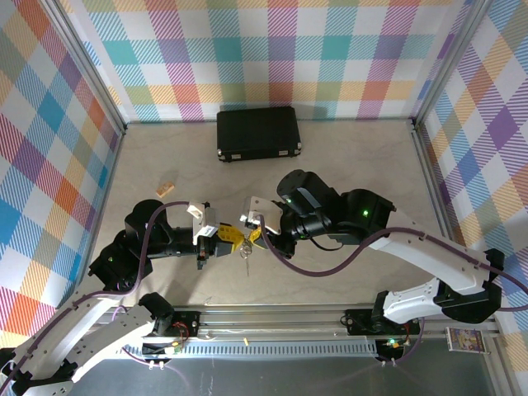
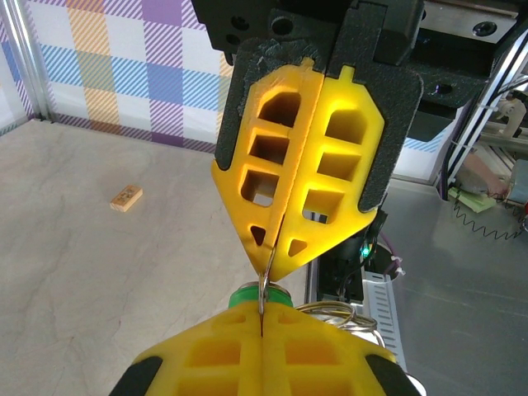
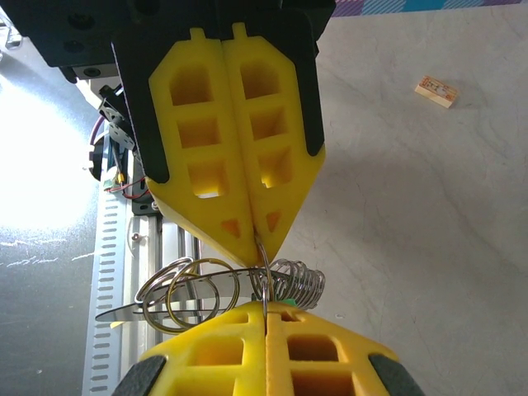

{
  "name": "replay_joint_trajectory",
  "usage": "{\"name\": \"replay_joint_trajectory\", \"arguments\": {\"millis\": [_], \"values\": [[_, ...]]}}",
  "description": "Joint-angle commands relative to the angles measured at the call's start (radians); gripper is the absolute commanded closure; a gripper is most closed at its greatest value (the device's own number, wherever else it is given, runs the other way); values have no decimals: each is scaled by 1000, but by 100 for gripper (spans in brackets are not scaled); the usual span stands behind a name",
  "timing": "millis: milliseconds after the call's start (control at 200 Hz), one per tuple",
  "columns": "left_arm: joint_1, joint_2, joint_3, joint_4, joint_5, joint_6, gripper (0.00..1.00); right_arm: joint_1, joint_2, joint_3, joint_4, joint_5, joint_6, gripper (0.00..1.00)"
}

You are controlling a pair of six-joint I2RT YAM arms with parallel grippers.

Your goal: Put the keys on the keyring

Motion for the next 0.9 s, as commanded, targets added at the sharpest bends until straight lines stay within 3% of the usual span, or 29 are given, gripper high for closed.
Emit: {"name": "replay_joint_trajectory", "arguments": {"millis": [0, 895], "values": [[3, -1, 2, 37, 20, 2, 100, 14, -27, -14, 51, -16, -28, 100], [3, -1, -11, 119, 51, -78, 100, 45, -100, -98, 95, -5, -91, 100]]}}
